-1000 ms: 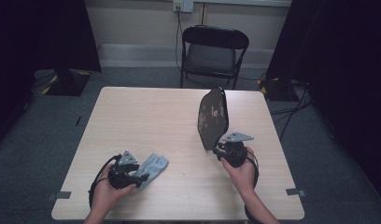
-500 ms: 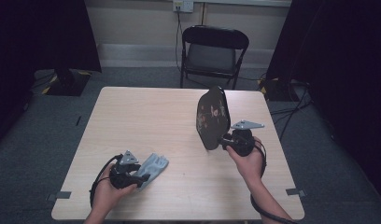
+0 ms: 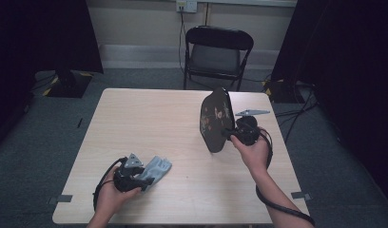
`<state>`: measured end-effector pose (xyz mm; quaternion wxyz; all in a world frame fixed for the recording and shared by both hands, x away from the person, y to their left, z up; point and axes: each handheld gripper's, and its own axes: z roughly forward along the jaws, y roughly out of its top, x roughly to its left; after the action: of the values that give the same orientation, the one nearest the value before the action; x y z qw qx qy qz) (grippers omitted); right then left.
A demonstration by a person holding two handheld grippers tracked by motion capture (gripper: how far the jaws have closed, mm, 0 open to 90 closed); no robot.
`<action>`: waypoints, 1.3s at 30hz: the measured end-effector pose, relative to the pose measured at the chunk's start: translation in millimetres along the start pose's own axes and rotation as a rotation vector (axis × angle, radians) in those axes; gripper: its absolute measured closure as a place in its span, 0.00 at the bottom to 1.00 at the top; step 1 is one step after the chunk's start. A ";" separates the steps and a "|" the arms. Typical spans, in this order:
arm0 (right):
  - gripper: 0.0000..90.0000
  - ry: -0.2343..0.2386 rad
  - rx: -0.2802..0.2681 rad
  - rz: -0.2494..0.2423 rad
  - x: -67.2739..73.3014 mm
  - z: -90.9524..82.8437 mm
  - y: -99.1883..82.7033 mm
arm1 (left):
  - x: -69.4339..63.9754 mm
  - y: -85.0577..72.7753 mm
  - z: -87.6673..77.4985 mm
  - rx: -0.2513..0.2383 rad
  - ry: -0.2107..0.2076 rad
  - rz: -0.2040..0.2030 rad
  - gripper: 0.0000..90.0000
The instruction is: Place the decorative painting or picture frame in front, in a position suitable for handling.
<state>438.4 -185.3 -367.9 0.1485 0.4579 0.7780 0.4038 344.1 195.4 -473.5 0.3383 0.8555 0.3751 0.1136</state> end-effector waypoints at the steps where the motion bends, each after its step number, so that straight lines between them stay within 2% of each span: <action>1: 0.75 -0.004 -0.004 0.003 0.3 1.4 1.2 | -0.3 0.3 -0.4 -0.003 -0.002 -0.005 0.45; 7: 0.86 -0.032 -0.032 0.034 -1.4 4.5 2.8 | 1.1 0.4 -3.1 -0.013 0.003 -0.007 0.46; 8: 0.89 -0.051 -0.036 0.028 -2.4 4.2 2.9 | 1.3 0.6 -3.4 -0.012 0.005 -0.008 0.46; 9: 0.90 -0.047 -0.038 0.037 -4.9 3.9 2.6 | 1.5 0.8 -3.4 -0.014 0.004 -0.010 0.46; 10: 0.90 -0.028 -0.043 0.048 -7.6 3.8 2.0 | 1.2 0.9 -3.0 -0.018 0.004 -0.015 0.46; 18: 0.90 -0.028 -0.089 0.027 -9.1 5.5 -0.2 | 1.5 1.3 -2.6 -0.010 0.004 -0.005 0.46; 26: 0.90 -0.023 -0.095 0.016 -8.7 4.3 -2.3 | 1.7 1.6 -1.7 -0.010 0.005 -0.004 0.46; 34: 0.91 -0.011 -0.119 0.055 -14.4 -2.7 -8.1 | 0.0 3.2 -1.7 -0.014 0.006 0.004 0.46; 39: 0.91 -0.010 -0.134 0.058 -15.7 -7.6 -10.2 | 0.6 3.4 -2.8 -0.015 0.010 0.012 0.46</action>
<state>436.2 -204.7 -373.1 0.1712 0.4713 0.7347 0.4569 345.2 195.5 -469.1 0.3423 0.8546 0.3708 0.1226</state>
